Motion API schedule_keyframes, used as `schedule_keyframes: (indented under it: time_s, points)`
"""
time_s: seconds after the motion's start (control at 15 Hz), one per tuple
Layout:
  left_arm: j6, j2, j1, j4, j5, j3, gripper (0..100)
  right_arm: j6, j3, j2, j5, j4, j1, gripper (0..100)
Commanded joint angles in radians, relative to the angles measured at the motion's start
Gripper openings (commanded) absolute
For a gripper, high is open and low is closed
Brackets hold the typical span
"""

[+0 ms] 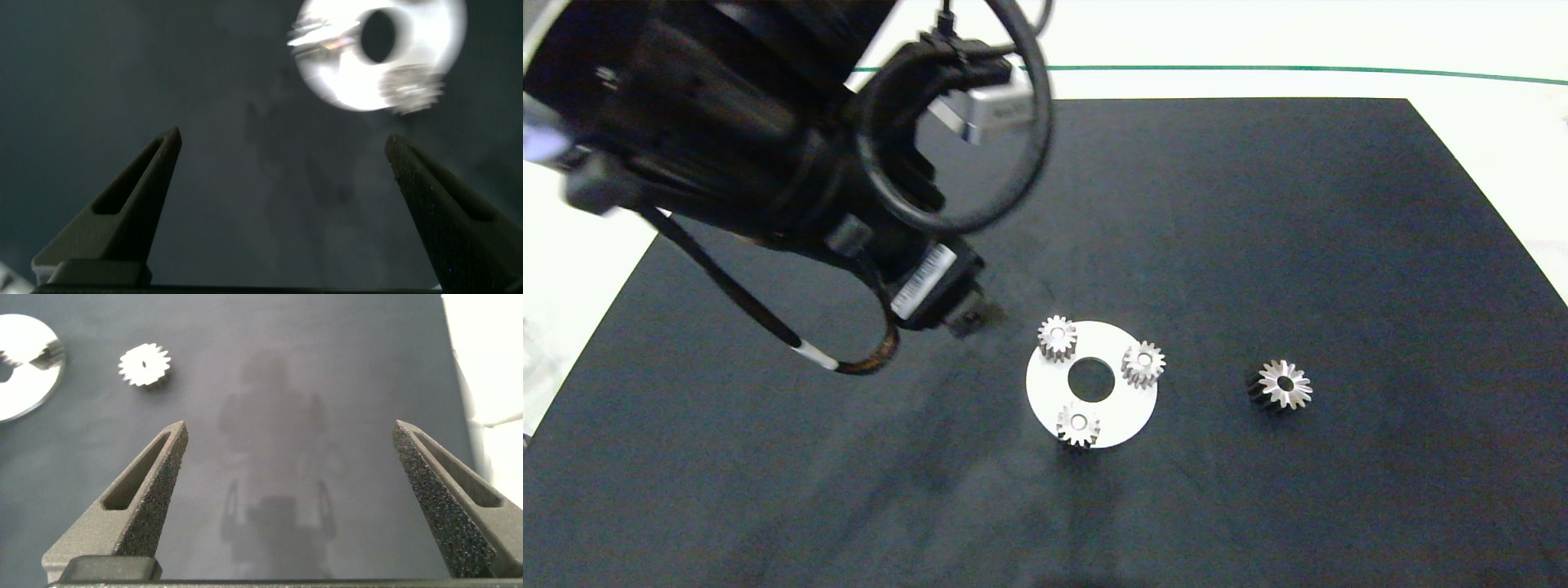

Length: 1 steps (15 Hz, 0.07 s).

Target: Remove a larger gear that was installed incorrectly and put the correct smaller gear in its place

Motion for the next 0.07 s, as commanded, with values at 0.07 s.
schedule_keyframes:
  time_s: [0.07]
  points:
    - [-0.004, -0.289, 0.207, 0.017, 0.001, 0.015, 100, -0.018, 0.001, -0.051, -0.027, 0.002, -0.087, 100]
